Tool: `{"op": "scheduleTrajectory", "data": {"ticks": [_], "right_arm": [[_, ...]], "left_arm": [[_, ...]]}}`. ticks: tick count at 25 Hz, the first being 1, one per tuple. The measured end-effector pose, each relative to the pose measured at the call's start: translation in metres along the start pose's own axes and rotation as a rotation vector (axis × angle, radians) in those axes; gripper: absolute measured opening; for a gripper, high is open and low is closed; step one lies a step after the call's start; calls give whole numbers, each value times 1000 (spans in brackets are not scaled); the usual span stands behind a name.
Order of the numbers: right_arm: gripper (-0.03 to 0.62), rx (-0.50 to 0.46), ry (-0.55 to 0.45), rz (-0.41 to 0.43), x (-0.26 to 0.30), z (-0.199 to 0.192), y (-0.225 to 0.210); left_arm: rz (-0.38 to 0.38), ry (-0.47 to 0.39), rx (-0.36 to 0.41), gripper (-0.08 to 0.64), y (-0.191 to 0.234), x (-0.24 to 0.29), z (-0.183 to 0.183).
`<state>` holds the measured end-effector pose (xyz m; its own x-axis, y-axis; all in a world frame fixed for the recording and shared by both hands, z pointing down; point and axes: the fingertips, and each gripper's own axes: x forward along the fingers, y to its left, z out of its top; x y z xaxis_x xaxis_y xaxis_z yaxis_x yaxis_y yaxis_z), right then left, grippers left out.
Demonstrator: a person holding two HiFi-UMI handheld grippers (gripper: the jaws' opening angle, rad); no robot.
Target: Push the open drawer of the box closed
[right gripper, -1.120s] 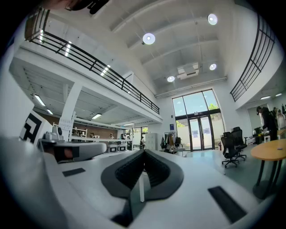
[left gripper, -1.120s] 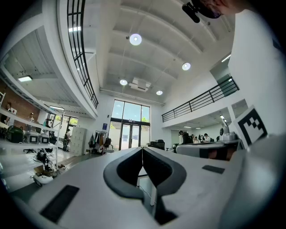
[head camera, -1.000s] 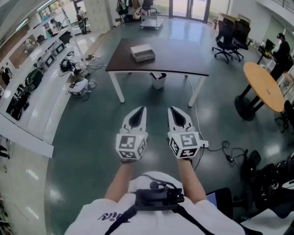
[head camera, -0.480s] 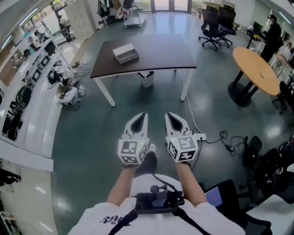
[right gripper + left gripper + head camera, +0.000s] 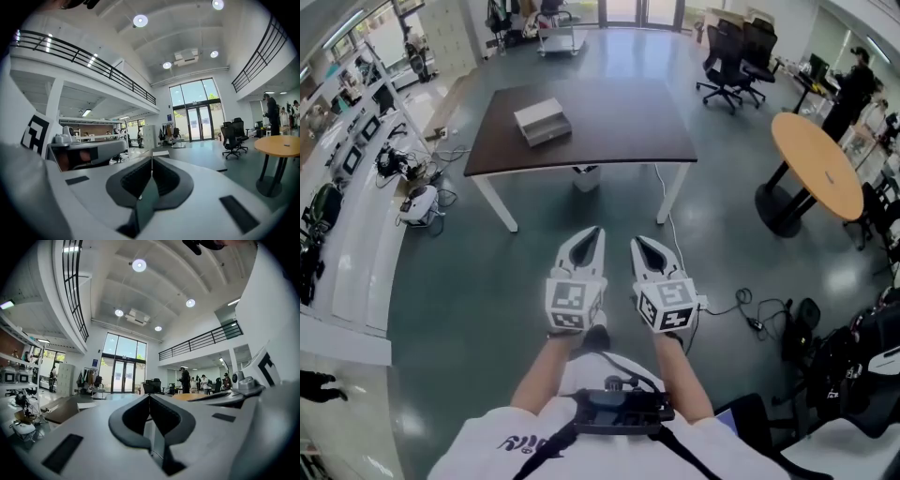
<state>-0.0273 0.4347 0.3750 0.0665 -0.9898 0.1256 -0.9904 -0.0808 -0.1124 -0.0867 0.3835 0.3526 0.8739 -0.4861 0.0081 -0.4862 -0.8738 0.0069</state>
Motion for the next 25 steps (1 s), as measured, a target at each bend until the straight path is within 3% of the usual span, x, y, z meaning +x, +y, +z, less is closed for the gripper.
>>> {"op": "scheduleTrajectory", "data": {"ticks": [5,10,20,25], "right_arm": [[5,-25,-19,28,101,41,-22],[5,-50,-40,49,191,63,-46],[5,-40,108,175,336,25,-51],[5,-19,112,254,413,27,-62]], "left_arm": [[9,-26,15,9,74,89,22],[47,-38,-26,9,147,155,21],[155,57,-147,9,255,224,-42],[225,55,-136,9,301,258,-44]]}}
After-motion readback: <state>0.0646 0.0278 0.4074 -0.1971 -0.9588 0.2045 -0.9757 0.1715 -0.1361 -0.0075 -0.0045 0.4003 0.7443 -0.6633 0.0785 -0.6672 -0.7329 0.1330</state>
